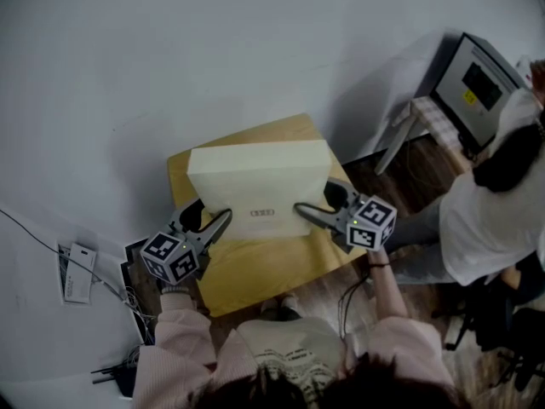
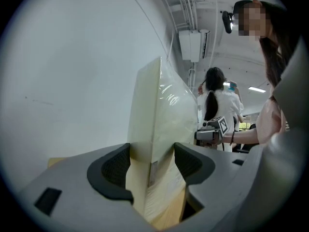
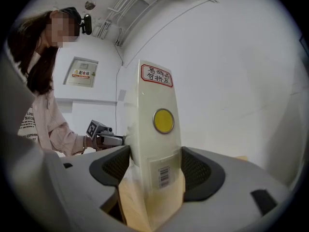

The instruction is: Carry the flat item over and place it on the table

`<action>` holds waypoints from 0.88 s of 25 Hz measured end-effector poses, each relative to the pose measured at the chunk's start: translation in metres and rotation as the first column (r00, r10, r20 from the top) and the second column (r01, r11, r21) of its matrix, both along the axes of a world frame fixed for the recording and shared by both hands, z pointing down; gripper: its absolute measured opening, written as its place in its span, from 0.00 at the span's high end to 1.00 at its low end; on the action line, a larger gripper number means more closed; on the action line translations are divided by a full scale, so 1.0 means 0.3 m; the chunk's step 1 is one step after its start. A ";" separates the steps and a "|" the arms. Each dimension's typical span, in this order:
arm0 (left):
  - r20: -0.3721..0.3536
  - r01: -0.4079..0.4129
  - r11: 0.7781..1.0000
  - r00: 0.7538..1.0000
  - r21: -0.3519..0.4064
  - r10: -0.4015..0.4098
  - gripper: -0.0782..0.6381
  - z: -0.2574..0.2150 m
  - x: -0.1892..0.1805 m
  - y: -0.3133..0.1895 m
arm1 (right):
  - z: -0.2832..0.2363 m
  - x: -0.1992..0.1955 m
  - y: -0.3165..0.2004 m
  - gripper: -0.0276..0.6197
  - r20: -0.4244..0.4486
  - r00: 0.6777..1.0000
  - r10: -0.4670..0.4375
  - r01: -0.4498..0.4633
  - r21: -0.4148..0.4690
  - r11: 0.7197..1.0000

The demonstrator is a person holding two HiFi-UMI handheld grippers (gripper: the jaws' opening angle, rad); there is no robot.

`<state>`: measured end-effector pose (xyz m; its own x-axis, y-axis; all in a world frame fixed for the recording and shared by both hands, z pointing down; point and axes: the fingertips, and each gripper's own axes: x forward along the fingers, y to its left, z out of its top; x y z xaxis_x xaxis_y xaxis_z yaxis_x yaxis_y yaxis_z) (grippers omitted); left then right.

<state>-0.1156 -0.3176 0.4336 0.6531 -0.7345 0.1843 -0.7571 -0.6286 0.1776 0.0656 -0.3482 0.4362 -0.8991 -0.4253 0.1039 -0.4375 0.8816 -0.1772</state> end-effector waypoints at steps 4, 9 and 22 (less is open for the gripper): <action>-0.003 -0.007 1.000 1.000 -0.028 0.007 0.49 0.034 -0.002 -0.028 | 0.036 0.001 -0.027 0.43 0.007 1.000 0.011 -0.011 -0.016 1.000; -0.001 -0.018 0.998 1.000 -0.059 0.018 0.48 0.082 -0.006 -0.045 | 0.069 -0.005 -0.037 0.43 -0.007 1.000 0.010 -0.010 -0.020 1.000; 0.039 -0.038 0.994 0.998 -0.107 0.042 0.48 0.182 -0.012 -0.033 | 0.165 -0.014 -0.013 0.43 -0.038 0.999 0.005 -0.006 -0.025 1.000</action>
<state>-0.1192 -0.3275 0.4881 0.6720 -0.6826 0.2872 -0.7396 -0.6380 0.2143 0.0615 -0.3521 0.4857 -0.8919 -0.4272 0.1486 -0.4493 0.8745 -0.1829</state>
